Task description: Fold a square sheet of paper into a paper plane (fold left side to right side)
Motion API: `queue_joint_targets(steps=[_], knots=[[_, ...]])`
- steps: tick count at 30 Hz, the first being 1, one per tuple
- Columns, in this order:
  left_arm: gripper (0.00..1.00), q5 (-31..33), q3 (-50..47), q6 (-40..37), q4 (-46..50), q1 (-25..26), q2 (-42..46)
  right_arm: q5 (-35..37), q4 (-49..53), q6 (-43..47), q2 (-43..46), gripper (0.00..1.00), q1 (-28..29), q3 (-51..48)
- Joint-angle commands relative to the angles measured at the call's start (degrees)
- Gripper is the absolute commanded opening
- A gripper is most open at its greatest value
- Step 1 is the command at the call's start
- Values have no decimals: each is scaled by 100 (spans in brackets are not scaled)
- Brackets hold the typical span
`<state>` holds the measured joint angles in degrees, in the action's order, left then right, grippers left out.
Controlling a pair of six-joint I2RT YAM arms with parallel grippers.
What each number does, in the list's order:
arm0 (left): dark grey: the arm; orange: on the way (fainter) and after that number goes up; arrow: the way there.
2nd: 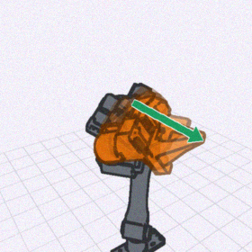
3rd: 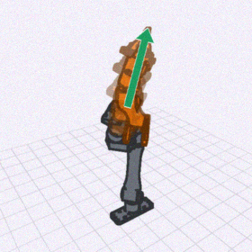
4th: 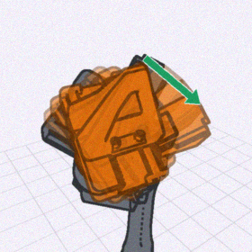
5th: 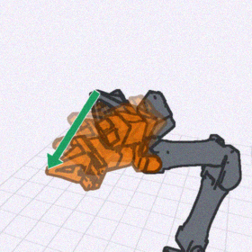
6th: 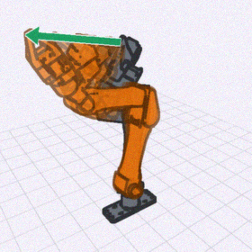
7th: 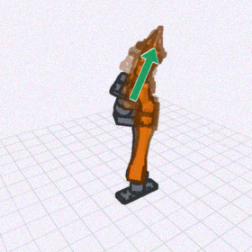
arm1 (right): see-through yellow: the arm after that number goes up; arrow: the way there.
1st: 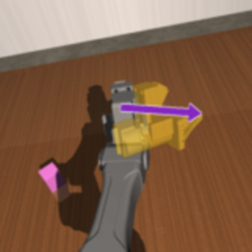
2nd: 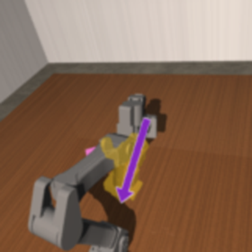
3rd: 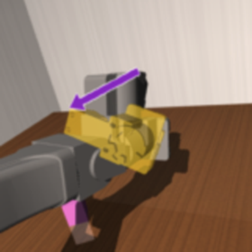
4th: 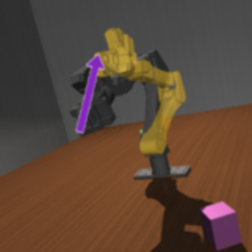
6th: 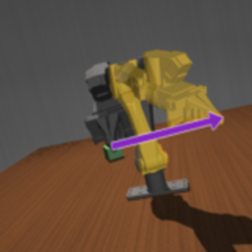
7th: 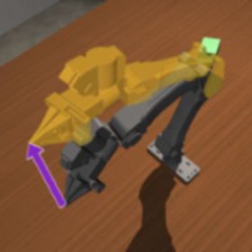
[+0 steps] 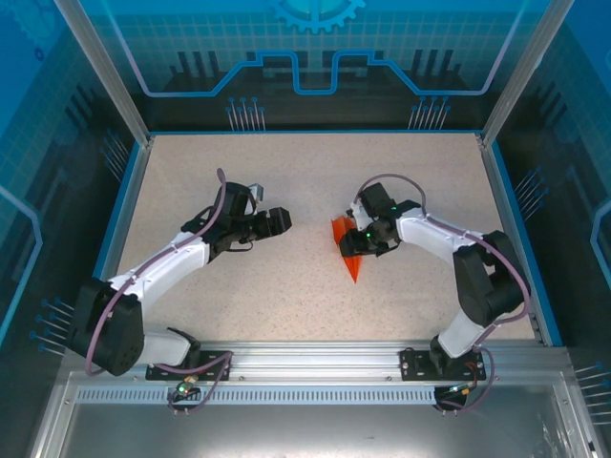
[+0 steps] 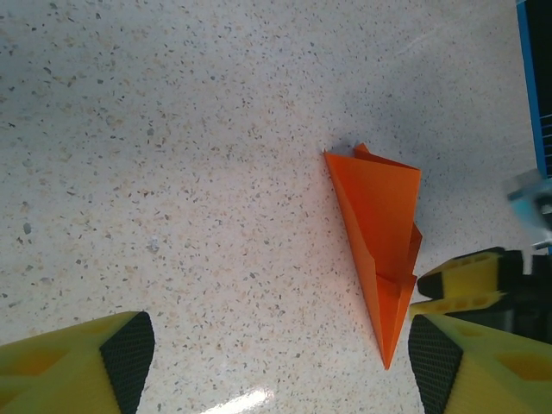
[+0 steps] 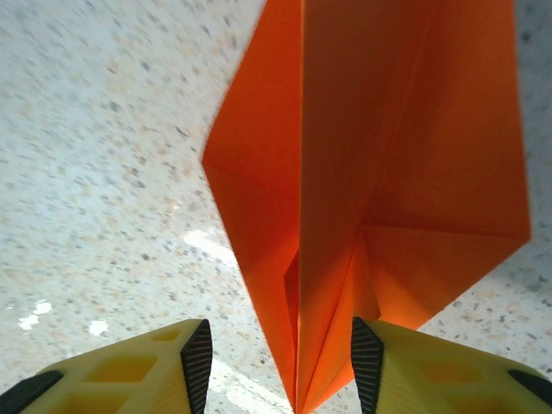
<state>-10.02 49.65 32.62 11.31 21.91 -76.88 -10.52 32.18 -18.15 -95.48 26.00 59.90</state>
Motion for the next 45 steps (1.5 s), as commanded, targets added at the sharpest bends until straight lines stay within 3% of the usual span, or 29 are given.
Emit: queue_joint_targets(steps=[1,13,21,36,41,45], knots=[[82,165,-77,-87,-129,-2,195,367,417,-35,-241,51,84,261],[84,203,-87,-106,-96,-11,217,995,452,-101,172,56,160,213],[84,194,-78,-102,-76,-3,174,561,350,-92,-157,57,250,301],[84,190,-86,-122,-15,-3,155,735,-67,-256,-971,27,386,444],[85,167,-117,-171,-17,-4,258,707,-112,-402,-1233,13,397,633],[91,86,-225,-263,-116,-3,471,940,101,-546,-1041,8,331,986]])
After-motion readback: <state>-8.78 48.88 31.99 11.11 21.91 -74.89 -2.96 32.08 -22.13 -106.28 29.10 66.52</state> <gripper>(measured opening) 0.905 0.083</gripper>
